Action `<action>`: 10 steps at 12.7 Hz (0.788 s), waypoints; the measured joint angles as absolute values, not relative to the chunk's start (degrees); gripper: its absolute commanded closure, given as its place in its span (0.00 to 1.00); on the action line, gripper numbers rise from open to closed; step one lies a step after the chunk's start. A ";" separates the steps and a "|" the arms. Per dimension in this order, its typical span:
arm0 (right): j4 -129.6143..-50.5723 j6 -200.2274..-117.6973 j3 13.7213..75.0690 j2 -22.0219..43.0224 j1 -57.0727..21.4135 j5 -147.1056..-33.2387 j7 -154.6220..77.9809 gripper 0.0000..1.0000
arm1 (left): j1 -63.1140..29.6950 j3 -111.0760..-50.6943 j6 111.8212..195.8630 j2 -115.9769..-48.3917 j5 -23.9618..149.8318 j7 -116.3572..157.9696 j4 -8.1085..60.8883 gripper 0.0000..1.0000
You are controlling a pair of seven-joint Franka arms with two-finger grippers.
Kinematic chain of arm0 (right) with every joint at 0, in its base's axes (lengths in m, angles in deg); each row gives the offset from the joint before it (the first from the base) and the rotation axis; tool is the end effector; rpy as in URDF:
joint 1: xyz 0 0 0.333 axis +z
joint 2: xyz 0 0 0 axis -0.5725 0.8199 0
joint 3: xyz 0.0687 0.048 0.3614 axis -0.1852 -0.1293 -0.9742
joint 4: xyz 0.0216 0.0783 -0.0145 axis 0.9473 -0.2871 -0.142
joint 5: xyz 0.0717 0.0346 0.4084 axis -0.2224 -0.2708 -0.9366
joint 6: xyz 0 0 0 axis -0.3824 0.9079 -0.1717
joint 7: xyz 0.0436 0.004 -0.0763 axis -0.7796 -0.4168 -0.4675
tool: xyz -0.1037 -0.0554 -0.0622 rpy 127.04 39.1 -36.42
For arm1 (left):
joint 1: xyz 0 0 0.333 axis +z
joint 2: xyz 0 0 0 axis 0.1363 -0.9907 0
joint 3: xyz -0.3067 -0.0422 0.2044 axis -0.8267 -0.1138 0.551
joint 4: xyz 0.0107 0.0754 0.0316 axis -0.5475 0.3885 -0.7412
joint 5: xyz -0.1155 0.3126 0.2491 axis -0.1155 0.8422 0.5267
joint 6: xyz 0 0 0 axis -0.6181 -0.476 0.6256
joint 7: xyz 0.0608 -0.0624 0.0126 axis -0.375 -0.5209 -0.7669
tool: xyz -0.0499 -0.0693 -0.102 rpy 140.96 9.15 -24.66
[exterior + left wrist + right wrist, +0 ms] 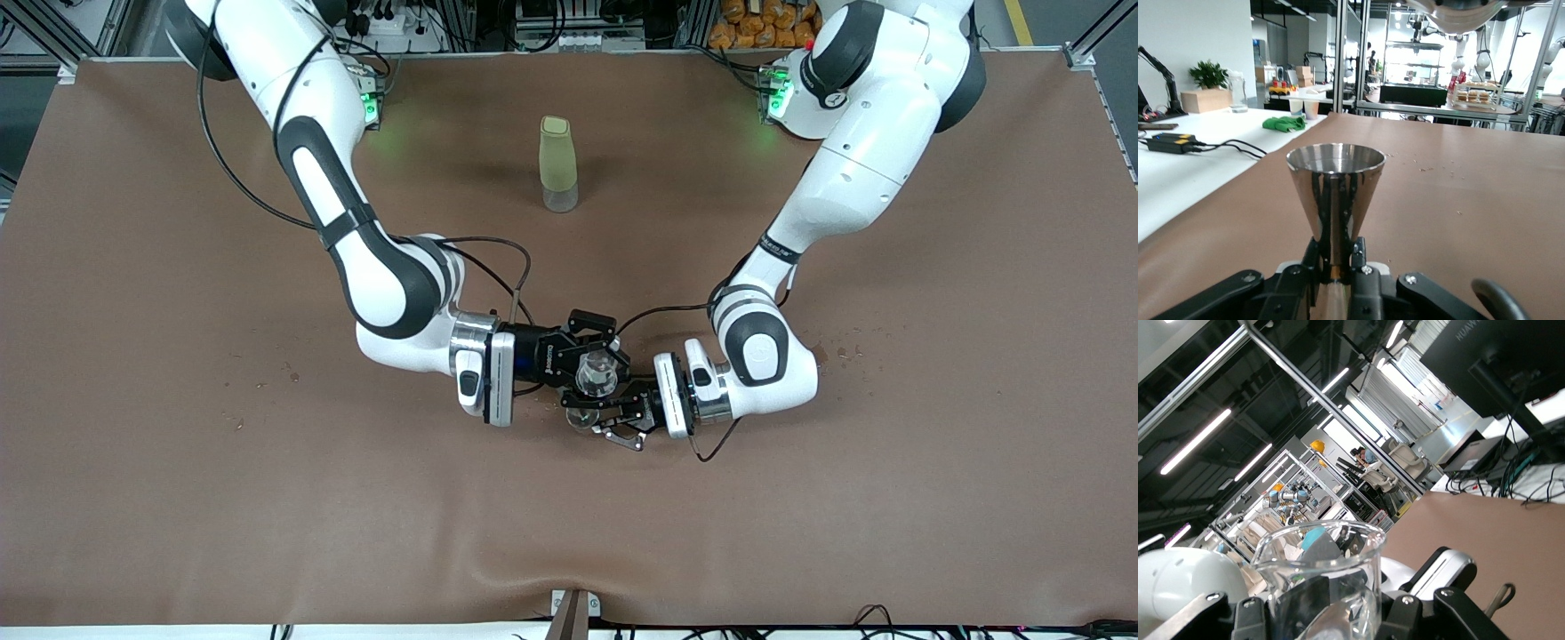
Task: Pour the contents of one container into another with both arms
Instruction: 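Tilt the beaker with the right gripper over the jigger's rim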
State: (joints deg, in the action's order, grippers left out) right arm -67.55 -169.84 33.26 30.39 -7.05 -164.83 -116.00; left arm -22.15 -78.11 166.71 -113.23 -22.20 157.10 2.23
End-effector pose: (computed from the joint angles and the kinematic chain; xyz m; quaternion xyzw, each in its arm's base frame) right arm 0.6948 0.4925 0.3648 -0.6685 -0.2098 -0.3213 0.6371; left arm 0.7344 -0.3990 0.1847 0.6021 -0.4865 0.4699 0.4243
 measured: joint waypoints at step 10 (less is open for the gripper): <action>-75.19 -173.14 33.23 24.10 -4.95 -164.84 -105.62 1.00 | -21.99 -78.06 164.29 -113.41 -23.07 158.01 2.11 1.00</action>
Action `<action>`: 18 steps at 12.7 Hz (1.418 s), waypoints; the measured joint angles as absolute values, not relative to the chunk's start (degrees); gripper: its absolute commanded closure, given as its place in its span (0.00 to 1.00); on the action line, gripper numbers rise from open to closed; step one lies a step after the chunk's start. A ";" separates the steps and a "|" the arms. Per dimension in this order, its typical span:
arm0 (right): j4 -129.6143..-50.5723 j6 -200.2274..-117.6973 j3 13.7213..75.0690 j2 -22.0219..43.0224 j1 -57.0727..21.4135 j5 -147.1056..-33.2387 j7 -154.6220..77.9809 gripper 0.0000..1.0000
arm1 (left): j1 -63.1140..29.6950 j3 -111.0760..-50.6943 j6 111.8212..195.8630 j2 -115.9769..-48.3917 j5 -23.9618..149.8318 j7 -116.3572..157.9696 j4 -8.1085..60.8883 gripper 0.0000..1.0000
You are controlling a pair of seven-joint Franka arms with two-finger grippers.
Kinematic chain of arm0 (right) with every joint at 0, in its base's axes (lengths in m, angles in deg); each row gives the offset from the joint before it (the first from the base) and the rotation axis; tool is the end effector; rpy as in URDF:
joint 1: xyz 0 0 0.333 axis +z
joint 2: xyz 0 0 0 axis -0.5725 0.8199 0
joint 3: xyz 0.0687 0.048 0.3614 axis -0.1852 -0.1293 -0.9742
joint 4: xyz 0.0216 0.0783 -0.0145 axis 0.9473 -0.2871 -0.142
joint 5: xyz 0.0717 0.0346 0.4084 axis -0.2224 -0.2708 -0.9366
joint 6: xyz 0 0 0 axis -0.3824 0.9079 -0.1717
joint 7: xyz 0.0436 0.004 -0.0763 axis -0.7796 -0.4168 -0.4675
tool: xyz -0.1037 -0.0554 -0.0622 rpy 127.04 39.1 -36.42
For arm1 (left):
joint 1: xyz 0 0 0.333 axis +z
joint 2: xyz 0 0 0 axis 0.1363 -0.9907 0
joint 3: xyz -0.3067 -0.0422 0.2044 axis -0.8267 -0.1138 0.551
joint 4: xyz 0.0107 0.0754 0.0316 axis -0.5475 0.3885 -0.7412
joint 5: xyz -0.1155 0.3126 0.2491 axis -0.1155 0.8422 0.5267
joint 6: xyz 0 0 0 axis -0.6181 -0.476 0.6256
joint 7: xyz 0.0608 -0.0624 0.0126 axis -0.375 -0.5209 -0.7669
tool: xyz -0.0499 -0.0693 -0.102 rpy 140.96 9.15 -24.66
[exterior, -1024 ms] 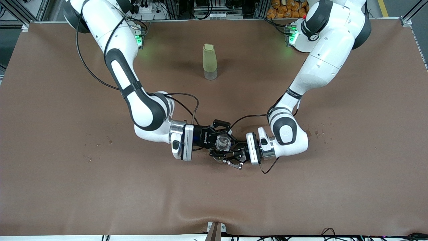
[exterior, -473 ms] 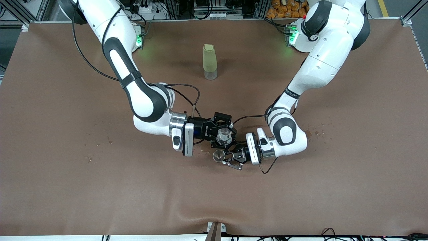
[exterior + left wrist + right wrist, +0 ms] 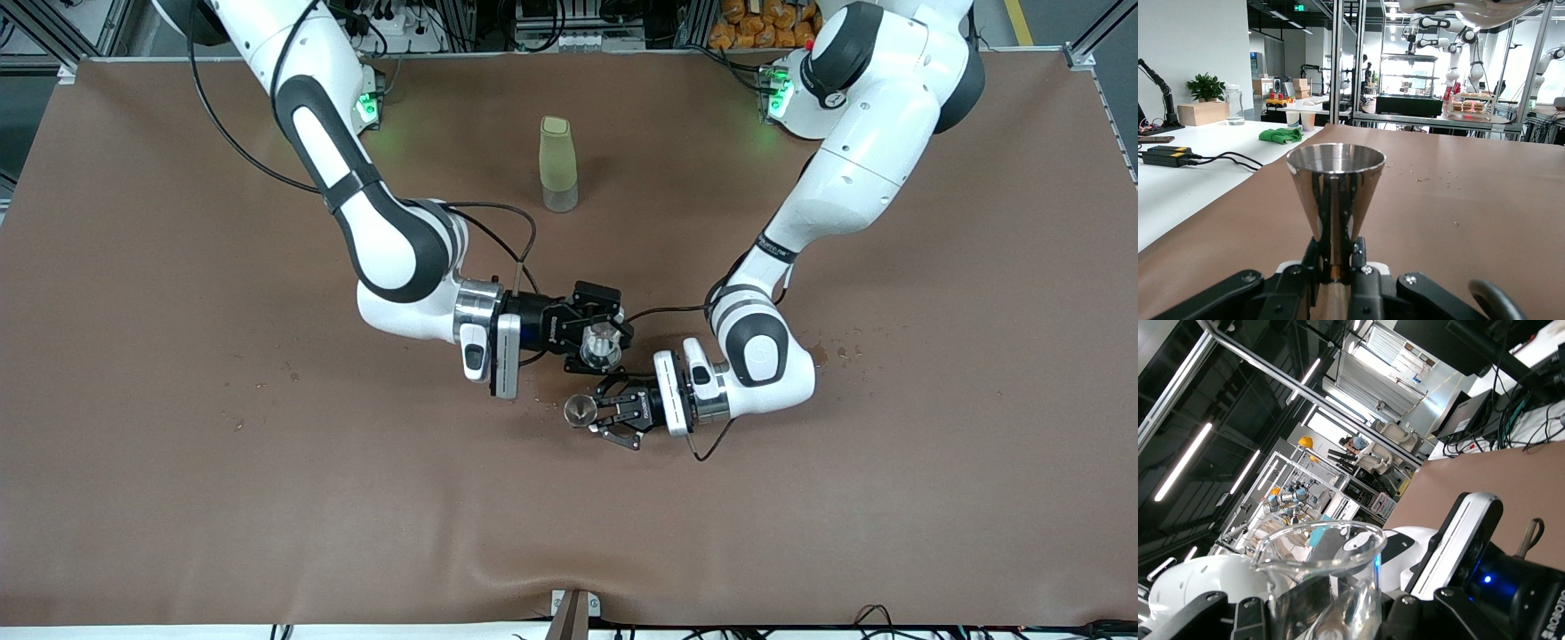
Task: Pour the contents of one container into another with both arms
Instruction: 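Tilt the beaker with the right gripper over the jigger's rim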
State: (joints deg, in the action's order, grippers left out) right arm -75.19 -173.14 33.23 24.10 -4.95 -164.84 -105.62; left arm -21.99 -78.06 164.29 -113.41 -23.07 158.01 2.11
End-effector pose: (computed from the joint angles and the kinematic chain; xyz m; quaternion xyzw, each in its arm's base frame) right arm 0.6536 0.4991 0.3802 -0.7054 -0.1489 -0.2508 0.6460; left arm 0.7331 -0.4013 0.1866 0.5879 -0.4852 0.4765 0.4380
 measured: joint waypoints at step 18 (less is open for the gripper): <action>-75.16 -176.40 33.25 22.81 -3.82 -167.74 -90.88 1.00 | -19.41 -77.45 156.02 -112.97 -21.90 159.52 2.97 1.00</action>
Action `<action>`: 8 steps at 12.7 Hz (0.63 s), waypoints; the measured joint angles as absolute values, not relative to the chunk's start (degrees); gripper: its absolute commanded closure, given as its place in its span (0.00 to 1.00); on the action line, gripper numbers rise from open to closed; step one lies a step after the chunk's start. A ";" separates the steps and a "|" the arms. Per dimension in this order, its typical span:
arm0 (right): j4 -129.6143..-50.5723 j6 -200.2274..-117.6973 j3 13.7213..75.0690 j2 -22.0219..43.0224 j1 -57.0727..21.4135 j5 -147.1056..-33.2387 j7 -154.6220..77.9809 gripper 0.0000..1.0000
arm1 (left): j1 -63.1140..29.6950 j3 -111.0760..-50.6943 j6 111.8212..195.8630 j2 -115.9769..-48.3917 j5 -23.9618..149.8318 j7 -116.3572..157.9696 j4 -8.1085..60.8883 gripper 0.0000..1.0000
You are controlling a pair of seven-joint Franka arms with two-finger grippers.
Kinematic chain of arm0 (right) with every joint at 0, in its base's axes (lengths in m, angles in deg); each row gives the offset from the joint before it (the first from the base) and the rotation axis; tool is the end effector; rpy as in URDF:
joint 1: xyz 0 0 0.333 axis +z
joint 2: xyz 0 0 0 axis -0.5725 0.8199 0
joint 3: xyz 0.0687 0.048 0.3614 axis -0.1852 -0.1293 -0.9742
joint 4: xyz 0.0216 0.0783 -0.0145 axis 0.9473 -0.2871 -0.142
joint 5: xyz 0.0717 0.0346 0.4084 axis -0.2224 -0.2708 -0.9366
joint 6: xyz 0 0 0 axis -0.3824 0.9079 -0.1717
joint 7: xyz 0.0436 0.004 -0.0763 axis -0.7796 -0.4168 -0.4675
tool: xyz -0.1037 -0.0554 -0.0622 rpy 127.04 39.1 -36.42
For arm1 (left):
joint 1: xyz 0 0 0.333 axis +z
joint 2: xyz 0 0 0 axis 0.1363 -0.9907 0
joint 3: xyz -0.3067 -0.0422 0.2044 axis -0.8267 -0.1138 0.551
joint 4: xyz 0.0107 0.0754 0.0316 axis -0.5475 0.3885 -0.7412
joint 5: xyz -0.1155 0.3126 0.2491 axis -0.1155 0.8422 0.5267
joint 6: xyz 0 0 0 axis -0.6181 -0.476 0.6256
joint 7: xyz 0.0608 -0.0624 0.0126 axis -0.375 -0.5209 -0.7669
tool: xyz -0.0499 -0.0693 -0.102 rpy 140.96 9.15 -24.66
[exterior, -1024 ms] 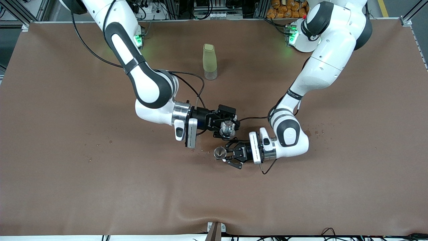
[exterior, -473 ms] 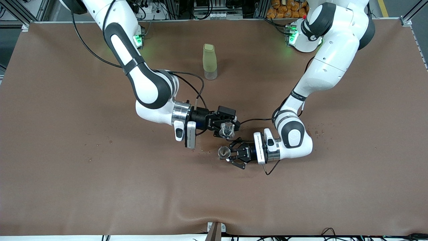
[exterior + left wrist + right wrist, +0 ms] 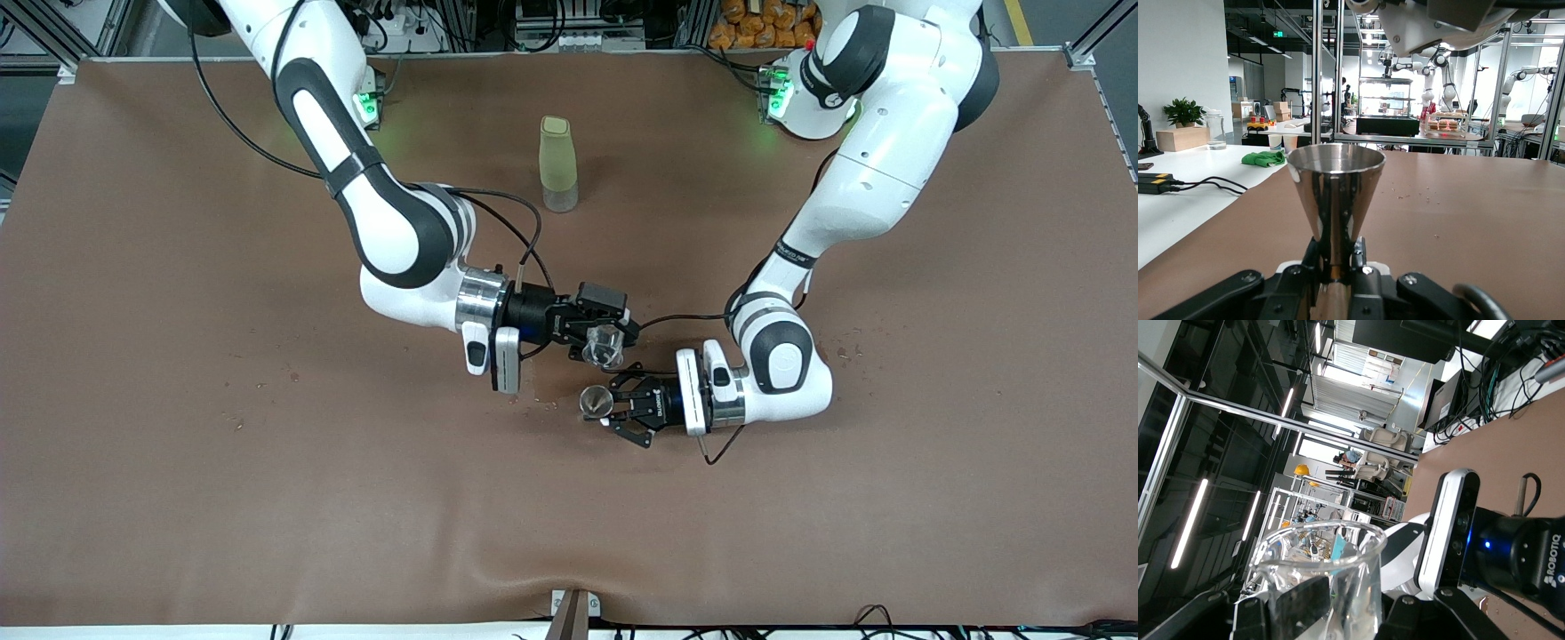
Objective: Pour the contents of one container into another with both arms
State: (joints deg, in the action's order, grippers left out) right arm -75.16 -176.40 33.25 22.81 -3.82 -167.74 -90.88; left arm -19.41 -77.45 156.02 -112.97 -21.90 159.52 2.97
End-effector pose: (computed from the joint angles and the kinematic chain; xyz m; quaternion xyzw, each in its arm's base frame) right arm 0.6490 0.5048 0.3959 -0.7173 -0.0345 -0.1787 0.6726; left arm 0.7363 -0.3783 0.1947 0.5472 -0.4943 0.4859 0.4693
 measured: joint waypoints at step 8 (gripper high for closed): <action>-75.01 -176.40 33.22 22.55 -3.40 -167.78 -88.85 1.00 | -18.83 -77.46 154.51 -111.57 -19.88 159.22 4.31 1.00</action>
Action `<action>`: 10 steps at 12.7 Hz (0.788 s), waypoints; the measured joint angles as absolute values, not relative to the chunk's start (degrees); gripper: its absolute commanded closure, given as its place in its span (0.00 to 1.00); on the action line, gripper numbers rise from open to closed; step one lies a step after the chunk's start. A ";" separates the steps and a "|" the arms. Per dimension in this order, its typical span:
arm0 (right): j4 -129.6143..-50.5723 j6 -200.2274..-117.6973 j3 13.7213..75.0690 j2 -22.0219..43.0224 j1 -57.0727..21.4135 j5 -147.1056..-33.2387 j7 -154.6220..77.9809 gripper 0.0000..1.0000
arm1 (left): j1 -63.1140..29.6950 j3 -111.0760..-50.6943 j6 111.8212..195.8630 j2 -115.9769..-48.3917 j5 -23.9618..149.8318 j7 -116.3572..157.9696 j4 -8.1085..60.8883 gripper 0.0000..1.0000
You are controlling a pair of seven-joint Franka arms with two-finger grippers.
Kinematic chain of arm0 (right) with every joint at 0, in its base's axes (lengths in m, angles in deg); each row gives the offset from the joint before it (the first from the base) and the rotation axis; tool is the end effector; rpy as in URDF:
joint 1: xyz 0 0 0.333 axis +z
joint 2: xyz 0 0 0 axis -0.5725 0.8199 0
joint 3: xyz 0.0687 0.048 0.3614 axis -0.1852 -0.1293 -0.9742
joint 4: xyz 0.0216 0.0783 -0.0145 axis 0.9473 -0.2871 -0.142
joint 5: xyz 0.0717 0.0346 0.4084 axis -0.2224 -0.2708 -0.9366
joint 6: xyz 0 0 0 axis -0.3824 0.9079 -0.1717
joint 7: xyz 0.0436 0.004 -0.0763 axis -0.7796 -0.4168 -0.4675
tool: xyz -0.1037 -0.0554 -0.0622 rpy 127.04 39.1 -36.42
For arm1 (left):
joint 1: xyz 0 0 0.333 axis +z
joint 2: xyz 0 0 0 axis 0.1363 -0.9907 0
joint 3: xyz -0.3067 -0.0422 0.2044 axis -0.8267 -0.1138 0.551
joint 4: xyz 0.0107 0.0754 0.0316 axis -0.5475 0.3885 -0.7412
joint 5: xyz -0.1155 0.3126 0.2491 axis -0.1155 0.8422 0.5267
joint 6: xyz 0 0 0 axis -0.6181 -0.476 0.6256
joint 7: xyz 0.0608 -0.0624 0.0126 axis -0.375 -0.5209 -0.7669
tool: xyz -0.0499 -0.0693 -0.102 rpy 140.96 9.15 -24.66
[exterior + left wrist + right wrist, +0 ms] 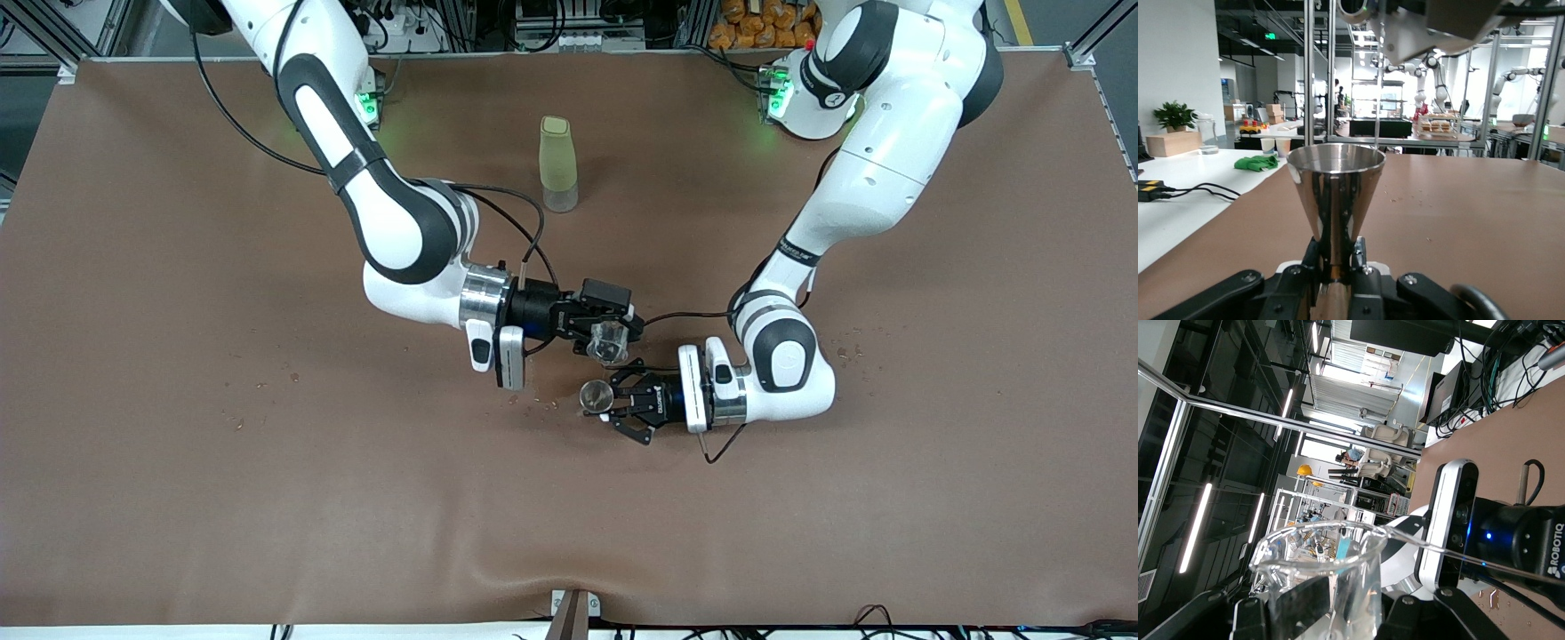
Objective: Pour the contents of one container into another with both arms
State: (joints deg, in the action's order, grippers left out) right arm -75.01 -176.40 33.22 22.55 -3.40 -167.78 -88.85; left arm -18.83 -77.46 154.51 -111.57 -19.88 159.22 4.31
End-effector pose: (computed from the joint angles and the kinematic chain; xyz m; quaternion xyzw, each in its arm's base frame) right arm 0.6453 0.5099 0.4010 -0.7157 -0.0258 -0.1663 0.6779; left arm 0.7317 -0.3740 0.2037 0.5374 -0.5083 0.4782 0.4735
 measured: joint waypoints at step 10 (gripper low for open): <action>-73.97 -176.42 33.46 22.51 -3.41 -168.92 -87.60 1.00 | -17.41 -77.93 151.61 -110.32 -17.97 158.12 6.28 1.00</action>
